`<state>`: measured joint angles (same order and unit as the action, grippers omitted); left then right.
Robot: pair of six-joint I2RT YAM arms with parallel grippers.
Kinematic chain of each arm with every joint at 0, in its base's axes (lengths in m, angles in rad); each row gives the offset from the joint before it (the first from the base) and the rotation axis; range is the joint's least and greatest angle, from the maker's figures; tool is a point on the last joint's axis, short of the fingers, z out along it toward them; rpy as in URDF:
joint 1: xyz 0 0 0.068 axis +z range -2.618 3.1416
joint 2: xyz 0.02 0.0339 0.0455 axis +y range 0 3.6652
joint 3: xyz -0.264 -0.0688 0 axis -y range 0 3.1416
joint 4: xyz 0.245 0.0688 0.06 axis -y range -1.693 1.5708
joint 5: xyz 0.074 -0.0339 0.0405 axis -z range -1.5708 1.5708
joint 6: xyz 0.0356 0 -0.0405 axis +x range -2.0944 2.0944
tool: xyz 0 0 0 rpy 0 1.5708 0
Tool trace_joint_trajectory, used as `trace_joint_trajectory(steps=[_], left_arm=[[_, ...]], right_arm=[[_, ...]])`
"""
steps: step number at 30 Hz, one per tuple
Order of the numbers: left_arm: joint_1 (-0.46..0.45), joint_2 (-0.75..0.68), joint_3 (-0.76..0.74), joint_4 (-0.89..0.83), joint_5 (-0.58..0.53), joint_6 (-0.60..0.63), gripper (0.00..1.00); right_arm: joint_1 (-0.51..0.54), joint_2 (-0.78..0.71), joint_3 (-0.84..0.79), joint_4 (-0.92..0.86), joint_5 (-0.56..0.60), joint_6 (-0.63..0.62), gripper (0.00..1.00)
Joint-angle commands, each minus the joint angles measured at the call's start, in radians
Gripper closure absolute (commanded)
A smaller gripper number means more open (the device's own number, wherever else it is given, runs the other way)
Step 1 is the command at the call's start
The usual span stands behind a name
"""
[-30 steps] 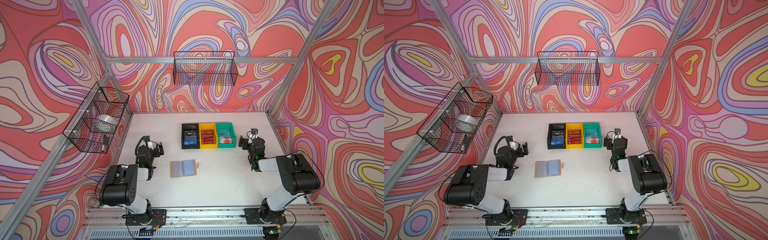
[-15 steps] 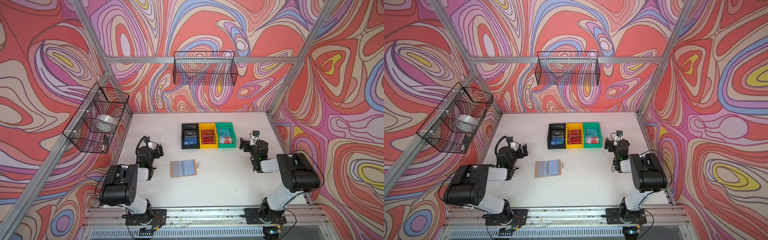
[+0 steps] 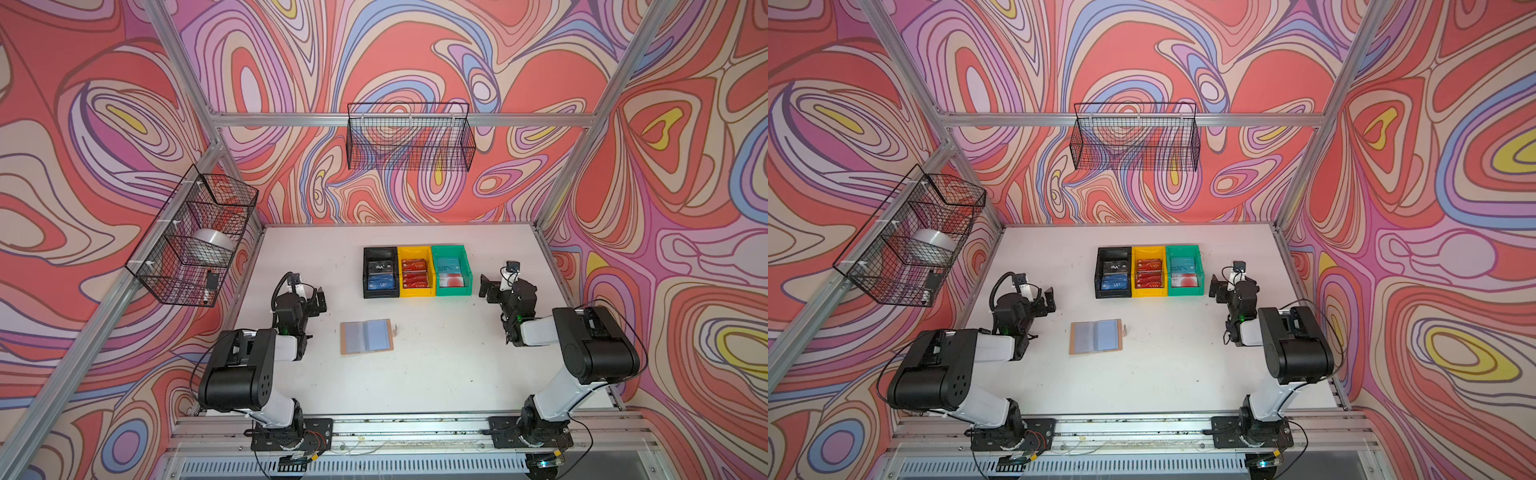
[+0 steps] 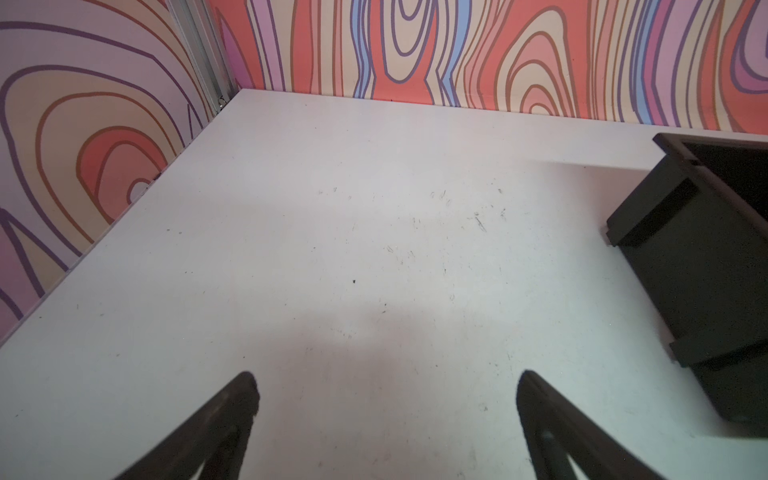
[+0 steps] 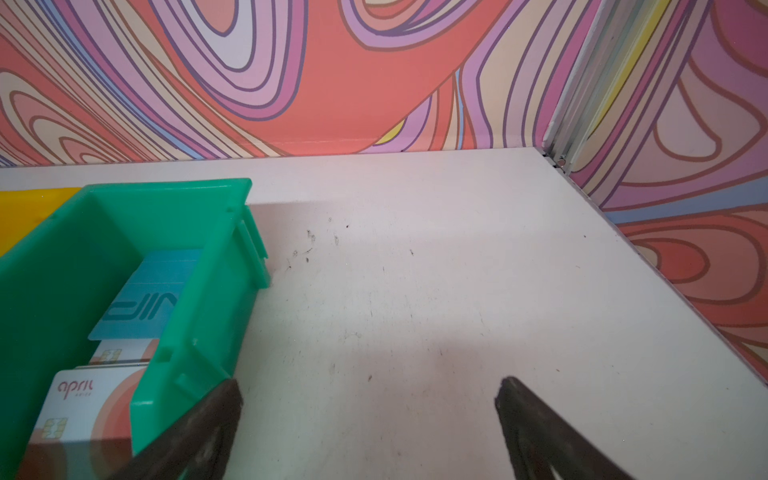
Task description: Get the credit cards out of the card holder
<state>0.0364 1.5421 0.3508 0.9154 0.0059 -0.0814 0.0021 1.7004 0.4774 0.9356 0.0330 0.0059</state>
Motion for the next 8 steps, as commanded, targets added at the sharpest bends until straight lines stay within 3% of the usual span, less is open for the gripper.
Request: trace_joint_trajectory(steps=[1,8], left_arm=[[-0.001,-0.008,0.002,0.007,-0.006,0.014,0.0],[-0.001,-0.008,0.005,0.0,0.003,0.016,0.0]], right_arm=[[-0.002,0.014,-0.005,0.014,-0.009,0.007,0.02],[-0.001,0.012,-0.008,0.019,-0.005,0.005,0.01]])
